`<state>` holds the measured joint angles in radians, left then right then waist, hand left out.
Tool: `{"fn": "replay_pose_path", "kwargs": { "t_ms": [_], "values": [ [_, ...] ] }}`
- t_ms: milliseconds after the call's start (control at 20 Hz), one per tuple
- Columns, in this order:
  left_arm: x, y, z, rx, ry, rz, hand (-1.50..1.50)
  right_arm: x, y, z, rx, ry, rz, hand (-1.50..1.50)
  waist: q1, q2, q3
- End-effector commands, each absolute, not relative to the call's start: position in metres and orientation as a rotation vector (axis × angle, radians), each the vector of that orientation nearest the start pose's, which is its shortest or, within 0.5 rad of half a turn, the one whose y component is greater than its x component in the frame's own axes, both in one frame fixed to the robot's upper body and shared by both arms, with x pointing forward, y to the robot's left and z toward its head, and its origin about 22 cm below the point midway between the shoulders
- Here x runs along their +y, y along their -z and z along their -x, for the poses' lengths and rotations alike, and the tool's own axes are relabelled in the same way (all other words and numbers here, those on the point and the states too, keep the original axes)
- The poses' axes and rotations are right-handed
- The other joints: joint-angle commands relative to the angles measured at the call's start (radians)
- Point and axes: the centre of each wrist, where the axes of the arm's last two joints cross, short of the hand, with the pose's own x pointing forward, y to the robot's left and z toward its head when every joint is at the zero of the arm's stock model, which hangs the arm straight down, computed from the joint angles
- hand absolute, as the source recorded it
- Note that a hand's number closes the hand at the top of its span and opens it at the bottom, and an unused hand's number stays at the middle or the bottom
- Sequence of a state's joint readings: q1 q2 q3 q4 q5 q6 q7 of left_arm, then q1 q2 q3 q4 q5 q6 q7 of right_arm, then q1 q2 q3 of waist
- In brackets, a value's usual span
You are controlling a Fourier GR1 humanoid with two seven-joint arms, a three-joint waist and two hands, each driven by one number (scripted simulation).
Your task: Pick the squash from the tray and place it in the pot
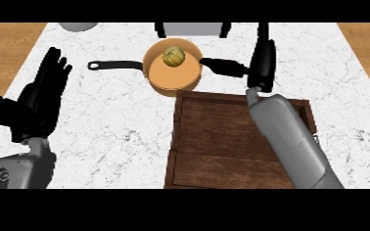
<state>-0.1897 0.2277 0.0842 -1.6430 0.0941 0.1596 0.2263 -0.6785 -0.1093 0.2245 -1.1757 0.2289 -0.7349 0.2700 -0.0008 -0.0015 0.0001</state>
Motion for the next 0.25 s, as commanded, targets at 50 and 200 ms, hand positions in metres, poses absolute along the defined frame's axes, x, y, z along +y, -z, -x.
{"fn": "replay_pose_path", "kwargs": {
  "t_ms": [50, 200],
  "values": [
    [0.276, -0.072, -0.282, -1.61, -0.076, -0.199, 0.0, -0.151, -0.094, -0.351, -1.682, 0.028, 0.543, -1.5, -0.001, 0.0, 0.0],
    [0.266, -0.089, -0.298, -1.604, -0.066, -0.194, 0.0, -0.154, -0.097, -0.344, -1.712, 0.041, 0.523, -1.5, -0.003, 0.001, 0.0]
  ]
}}
